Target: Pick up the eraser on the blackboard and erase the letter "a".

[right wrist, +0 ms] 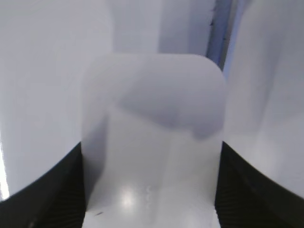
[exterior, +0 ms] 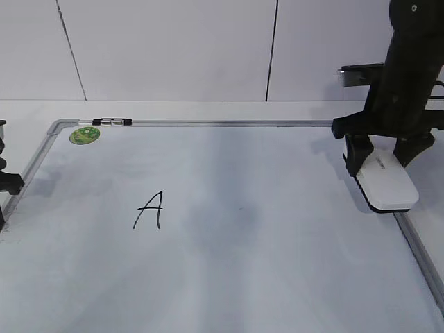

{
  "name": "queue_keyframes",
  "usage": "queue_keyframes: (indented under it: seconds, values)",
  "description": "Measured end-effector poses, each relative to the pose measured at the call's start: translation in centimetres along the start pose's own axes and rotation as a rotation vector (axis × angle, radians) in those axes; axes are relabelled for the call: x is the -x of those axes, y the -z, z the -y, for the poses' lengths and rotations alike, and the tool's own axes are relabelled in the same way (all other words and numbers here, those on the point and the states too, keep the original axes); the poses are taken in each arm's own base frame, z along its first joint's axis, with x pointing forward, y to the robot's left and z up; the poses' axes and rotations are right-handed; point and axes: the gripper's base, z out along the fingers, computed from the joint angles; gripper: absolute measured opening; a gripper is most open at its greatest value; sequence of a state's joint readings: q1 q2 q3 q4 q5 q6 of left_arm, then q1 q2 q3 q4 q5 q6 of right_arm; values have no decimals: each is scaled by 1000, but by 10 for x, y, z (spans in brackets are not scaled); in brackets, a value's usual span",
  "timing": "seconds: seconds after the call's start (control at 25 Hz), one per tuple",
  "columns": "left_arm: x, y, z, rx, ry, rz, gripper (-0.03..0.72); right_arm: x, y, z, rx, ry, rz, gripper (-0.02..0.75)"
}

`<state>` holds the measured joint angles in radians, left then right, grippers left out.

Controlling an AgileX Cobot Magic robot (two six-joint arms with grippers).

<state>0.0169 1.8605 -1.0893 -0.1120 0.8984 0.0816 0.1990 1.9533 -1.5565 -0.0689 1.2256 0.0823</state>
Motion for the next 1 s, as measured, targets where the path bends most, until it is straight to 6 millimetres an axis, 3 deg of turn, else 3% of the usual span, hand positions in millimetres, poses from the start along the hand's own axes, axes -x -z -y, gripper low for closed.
queue_keyframes:
  seconds: [0.6,1.0]
  values:
    - [0,0,0,-3,2,0,64,0,-1,3,4,-6,-1,515]
    - [0,0,0,-3,2,2,64,3,-20,10,50,-56,-54,515]
